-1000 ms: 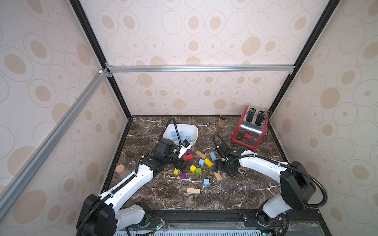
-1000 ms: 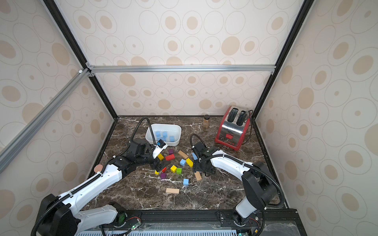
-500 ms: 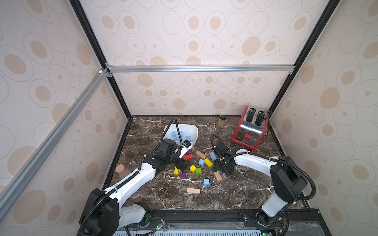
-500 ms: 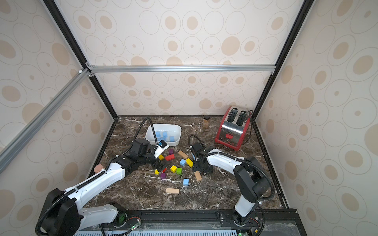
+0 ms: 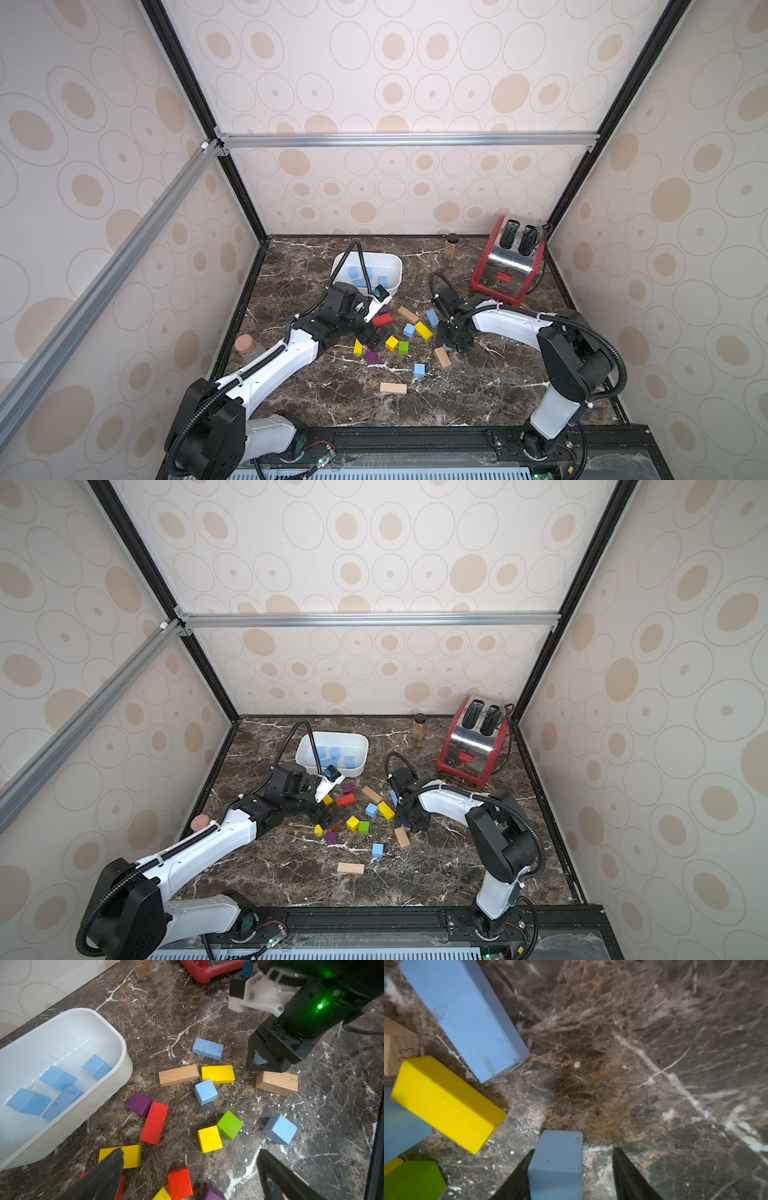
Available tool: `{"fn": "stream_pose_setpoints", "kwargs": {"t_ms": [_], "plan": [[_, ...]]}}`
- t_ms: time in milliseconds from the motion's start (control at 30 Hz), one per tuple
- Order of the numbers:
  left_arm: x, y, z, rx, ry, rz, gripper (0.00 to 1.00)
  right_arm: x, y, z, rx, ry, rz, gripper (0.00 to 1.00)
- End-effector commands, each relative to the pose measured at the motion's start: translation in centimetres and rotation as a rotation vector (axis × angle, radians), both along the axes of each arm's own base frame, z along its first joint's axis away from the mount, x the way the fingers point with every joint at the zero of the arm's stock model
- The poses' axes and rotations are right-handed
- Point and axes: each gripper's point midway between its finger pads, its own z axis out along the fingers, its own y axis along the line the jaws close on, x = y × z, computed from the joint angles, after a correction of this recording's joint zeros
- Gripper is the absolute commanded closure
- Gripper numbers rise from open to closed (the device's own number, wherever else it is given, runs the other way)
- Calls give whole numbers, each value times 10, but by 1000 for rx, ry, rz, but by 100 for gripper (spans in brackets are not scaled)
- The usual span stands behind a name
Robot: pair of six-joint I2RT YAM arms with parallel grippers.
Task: Pick out the blue building blocks
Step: Pick up the building block from the center of the board.
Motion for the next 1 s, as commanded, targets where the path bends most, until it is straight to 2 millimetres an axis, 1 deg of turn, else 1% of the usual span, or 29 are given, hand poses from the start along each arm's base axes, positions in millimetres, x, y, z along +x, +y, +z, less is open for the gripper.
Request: {"fn": "stream_pose_setpoints", "kwargs": {"t_ms": [0,233,367,667,833,900,967], "plan": [[6,-6,14,-26,-33,-4,1,3,1,0,3,-1,-24,46],[6,-6,14,-27,-31,0,1,2,1,-4,4,8,-26,57],[6,-4,14,-21,-33,4,0,1,0,-5,3,11,-27,62],[5,-3,18,-29,-41,13,1,-1,-3,-2,-6,2,-17,70],[4,-2,24,-38,-56,15,0,1,-2,5,6,-22,-6,79],[4,-2,25,-40,-60,16,1,3,1,10,23,-44,10,82],[3,-2,28,-45,-64,16,1,5,7,17,56,-68,39,87]]}}
